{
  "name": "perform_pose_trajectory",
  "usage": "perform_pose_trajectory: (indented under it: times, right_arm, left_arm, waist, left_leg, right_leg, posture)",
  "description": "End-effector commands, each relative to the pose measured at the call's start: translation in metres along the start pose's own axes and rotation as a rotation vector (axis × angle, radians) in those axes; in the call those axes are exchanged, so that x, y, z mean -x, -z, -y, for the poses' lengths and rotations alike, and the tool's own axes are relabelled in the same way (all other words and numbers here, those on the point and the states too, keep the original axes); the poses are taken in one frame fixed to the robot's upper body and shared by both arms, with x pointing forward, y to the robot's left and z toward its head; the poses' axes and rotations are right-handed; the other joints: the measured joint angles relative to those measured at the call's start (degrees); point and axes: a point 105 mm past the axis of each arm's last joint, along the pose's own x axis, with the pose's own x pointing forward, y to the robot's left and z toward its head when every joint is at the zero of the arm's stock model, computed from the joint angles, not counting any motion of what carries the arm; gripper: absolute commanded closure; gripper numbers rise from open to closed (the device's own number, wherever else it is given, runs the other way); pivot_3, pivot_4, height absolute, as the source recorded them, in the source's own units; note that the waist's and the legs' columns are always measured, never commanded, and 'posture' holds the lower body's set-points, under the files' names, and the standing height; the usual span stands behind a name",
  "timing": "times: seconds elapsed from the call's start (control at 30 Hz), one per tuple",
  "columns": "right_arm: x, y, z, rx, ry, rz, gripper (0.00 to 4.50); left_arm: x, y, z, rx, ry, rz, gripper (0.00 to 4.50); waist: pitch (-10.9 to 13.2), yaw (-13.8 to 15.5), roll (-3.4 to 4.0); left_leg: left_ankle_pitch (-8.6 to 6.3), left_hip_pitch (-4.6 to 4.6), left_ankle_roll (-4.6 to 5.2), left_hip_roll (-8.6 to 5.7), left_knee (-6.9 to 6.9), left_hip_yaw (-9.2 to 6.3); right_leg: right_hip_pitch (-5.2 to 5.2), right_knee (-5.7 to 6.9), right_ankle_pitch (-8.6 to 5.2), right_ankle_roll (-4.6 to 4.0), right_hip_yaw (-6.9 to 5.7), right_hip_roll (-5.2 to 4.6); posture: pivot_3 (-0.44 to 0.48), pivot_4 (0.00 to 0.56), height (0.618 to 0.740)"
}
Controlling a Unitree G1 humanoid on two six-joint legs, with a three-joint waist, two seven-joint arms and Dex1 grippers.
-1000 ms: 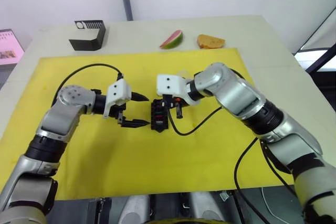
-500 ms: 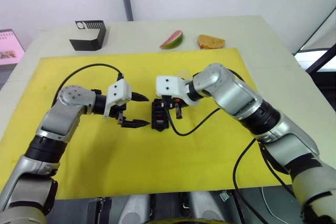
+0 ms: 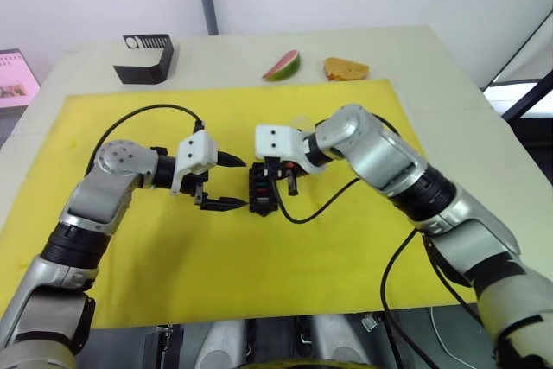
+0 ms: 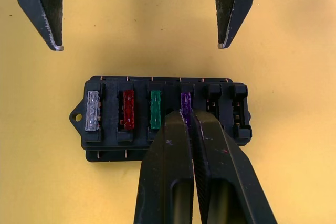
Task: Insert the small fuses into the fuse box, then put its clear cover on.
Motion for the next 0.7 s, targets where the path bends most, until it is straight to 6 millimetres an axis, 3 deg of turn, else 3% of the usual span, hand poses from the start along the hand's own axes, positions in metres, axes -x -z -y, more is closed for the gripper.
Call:
perform_pose_trajectory:
  times: [0.03,0.3,0.7]
  right_arm:
    - [0.005,-0.011,0.003,-0.001,0.000,0.023,4.50]
    - [0.016,-0.026,0.004,-0.018,-0.025,0.040,4.50]
    - [0.007,-0.016,0.005,-0.026,-0.018,0.009,4.50]
  left_arm:
    - [0.005,-0.007,-0.001,-0.035,-0.015,0.012,0.15]
    - [0.004,-0.007,-0.001,-0.035,-0.010,0.012,0.15]
    - [0.004,-0.005,0.002,-0.036,-0.009,0.010,0.15]
  waist:
    - [0.0,0.0,0.00]
    - [0.0,0.1,0.00]
    - [0.0,0.0,0.00]
  left_leg:
    - [0.00,0.00,0.00,0.00,0.00,0.00]
    - [0.00,0.00,0.00,-0.01,0.01,0.01]
    - [0.00,0.00,0.00,-0.02,0.02,0.01]
  right_leg:
    - [0.00,0.00,0.00,0.00,0.00,0.00]
    - [-0.02,0.04,0.00,0.00,0.00,-0.01]
    - [-0.03,0.08,0.00,0.00,0.00,-0.01]
  posture:
    - [0.000,0.150,0.740]
    - [0.000,0.150,0.740]
    - [0.000,0.150,0.740]
